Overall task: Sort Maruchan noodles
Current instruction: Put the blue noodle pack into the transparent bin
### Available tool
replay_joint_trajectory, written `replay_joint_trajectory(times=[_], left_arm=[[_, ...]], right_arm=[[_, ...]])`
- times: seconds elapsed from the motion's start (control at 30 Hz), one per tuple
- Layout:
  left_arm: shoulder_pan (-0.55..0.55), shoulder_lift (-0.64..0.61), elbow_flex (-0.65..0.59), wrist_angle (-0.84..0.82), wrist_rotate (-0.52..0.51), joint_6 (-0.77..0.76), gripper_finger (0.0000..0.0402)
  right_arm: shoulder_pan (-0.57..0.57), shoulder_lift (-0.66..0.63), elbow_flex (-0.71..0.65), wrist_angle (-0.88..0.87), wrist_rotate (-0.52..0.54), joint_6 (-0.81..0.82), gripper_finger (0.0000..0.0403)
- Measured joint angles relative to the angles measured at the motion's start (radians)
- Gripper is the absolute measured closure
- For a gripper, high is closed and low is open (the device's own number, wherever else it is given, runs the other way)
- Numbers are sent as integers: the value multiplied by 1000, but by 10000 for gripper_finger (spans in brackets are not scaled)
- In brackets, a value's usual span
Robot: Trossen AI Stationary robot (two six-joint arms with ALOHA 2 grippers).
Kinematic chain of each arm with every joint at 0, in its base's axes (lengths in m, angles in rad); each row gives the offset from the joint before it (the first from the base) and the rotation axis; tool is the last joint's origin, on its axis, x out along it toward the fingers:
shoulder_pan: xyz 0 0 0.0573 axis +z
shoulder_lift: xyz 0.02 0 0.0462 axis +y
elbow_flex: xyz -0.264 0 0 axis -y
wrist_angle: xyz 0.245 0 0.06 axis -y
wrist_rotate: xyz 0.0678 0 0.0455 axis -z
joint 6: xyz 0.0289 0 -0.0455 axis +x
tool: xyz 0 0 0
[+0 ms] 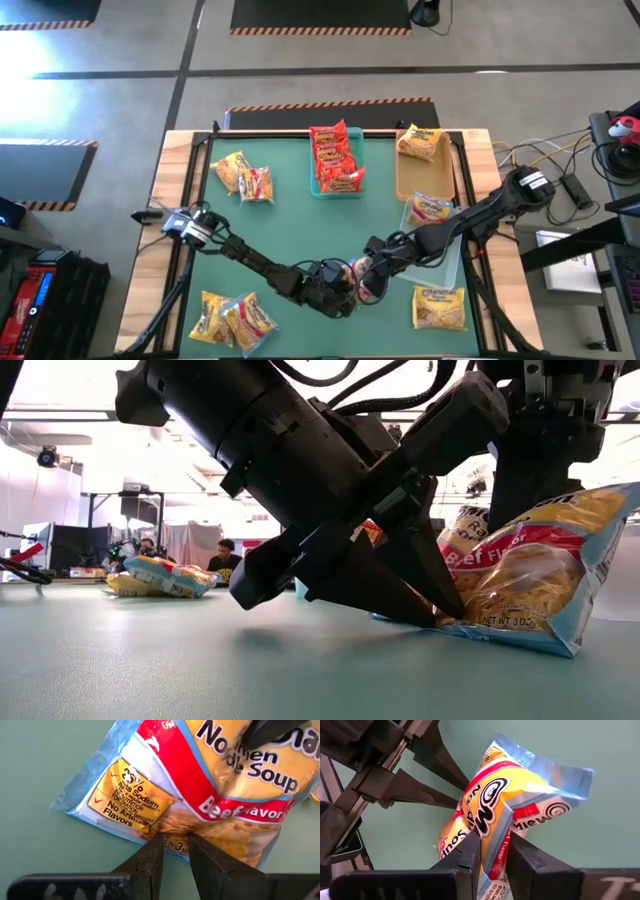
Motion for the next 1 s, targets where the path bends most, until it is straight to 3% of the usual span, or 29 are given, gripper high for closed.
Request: replay_joint_trajectory(times=[0.17, 0.6, 1.0], left_arm=[[1, 0, 0, 4, -4, 0, 326], [2, -1, 3, -4, -18, 4, 326], [3, 0, 4, -21, -21, 0, 326]], right_arm=[[0, 24, 0, 30, 0, 4, 321], [0, 25, 0, 41, -20, 22, 215], [0, 55, 3, 47, -14, 58, 208]])
